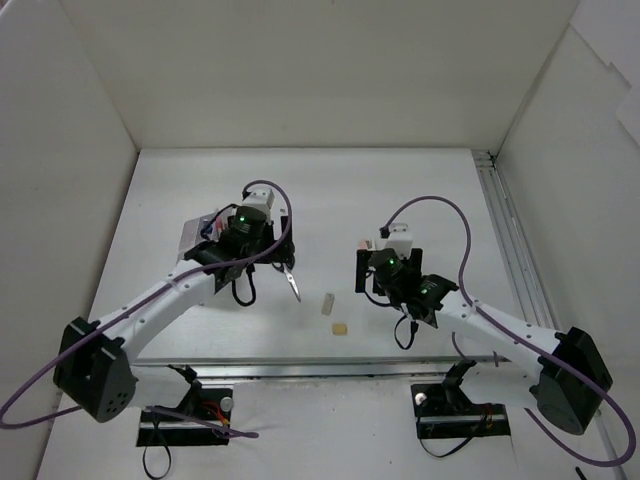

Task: Sort the stationery into containers
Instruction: Pick up the scissors from the center of the board.

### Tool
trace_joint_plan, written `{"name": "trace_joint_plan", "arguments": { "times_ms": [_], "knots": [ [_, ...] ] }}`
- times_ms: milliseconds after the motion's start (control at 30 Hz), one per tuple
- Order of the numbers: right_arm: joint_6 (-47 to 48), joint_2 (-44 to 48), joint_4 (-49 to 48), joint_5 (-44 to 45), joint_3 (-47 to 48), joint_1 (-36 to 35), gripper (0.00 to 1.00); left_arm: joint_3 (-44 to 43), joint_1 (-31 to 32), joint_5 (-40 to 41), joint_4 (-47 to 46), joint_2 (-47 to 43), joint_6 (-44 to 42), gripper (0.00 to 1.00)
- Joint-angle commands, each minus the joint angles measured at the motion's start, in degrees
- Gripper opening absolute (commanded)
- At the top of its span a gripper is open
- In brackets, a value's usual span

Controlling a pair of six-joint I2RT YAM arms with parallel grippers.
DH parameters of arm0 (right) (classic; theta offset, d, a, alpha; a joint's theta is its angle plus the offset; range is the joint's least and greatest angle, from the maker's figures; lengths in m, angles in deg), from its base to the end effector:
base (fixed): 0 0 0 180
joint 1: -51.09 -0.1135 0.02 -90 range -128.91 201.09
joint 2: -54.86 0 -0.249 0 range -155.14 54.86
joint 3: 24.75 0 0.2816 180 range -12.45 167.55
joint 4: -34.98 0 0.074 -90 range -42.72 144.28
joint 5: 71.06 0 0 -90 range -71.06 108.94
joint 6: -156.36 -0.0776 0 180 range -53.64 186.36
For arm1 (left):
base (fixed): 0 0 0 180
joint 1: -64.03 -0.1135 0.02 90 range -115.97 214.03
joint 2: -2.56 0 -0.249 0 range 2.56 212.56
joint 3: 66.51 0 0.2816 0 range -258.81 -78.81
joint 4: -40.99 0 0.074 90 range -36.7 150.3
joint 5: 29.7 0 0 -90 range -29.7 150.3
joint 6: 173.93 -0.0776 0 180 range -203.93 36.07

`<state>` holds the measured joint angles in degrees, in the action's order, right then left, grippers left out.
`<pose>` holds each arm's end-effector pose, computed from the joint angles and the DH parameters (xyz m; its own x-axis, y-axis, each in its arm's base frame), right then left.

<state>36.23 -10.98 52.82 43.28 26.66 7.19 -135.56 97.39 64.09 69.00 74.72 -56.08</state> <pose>0.2478 0.1941 0.1933 -0.5238 0.1306 -0.8418 -0.1361 0.9626 0.2341 0.2989 -0.1907 0.2570 -0.6159 -0.1526 -0.7729 0.2417 0.8972 -0.3697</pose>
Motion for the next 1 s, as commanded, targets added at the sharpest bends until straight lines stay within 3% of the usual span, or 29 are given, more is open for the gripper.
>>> {"name": "trace_joint_plan", "arguments": {
  "times_ms": [0,167,333,467,600,967],
  "knots": [
    [-1.6,0.4,-0.4,0.0,1.8,0.4,0.98,-5.8,0.6,3.5,0.4,5.4,5.2,0.91],
    [-2.3,4.0,0.9,1.0,-0.1,0.9,0.98,-12.7,0.6,9.9,4.8,15.6,10.5,0.88],
    [-2.8,7.4,1.8,1.9,-1.5,1.4,0.98,-20.1,0.6,11.1,7.1,25.6,12.4,0.82],
    [-3.0,9.2,3.0,2.6,-2.4,1.9,0.98,-23.2,0.1,10.7,9.3,30.9,14.7,0.61],
    [-2.7,9.7,3.8,3.3,-2.5,2.2,0.98,-23.4,-0.4,10.4,9.0,34.1,16.5,0.48],
    [-2.0,8.5,4.9,3.9,-2.2,2.9,0.98,-22.2,-2.1,8.8,8.8,37.4,19.1,0.41]
  ]
}}
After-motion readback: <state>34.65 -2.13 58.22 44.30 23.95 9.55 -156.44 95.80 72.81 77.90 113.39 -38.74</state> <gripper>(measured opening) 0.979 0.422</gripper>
